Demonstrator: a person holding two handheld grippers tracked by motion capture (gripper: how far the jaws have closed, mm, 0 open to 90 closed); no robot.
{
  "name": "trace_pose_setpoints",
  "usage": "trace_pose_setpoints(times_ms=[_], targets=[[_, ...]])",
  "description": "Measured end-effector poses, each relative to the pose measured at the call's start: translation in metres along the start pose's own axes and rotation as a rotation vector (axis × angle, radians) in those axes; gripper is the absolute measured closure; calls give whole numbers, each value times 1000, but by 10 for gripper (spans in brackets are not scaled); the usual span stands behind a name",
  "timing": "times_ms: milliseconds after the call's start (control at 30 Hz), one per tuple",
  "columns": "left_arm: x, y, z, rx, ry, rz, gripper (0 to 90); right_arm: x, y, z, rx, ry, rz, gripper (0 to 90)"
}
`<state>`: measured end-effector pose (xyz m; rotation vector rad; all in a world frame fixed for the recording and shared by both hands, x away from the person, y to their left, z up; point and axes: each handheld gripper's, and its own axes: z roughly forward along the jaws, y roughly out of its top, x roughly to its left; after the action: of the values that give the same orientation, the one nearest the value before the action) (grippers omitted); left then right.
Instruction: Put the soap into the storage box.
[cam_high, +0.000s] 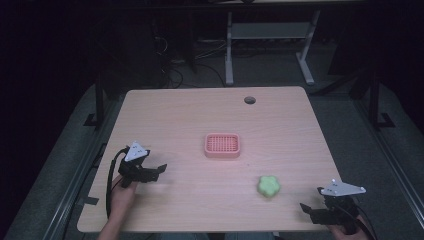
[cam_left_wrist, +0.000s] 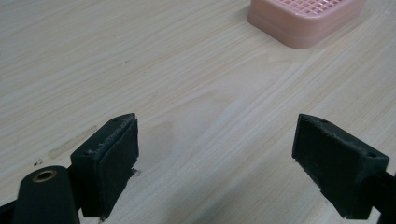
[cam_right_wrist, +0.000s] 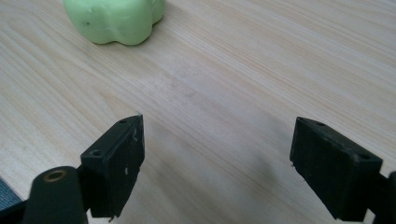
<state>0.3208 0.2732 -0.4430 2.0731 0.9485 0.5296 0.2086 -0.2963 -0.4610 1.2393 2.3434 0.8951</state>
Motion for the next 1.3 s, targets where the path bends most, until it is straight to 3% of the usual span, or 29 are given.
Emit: trace_pose_setpoints(times_ms=[200, 367, 467, 1033, 1300], targets=[[1, 0, -2, -3, 7, 7, 144, 3, 2, 2, 11, 10, -13, 173], [3, -2, -3, -9, 7, -7, 144, 2, 6, 2, -20, 44, -5, 176], [2, -1, -3, -9, 6, -9, 144, 5, 12, 4, 16, 35, -37, 176], [3, -1, -3, -8, -3, -7, 144, 19, 67, 9, 136, 112, -188, 175], [3, -1, -4, -25, -3, -22, 144, 26, 80, 17, 177, 129, -223, 175]])
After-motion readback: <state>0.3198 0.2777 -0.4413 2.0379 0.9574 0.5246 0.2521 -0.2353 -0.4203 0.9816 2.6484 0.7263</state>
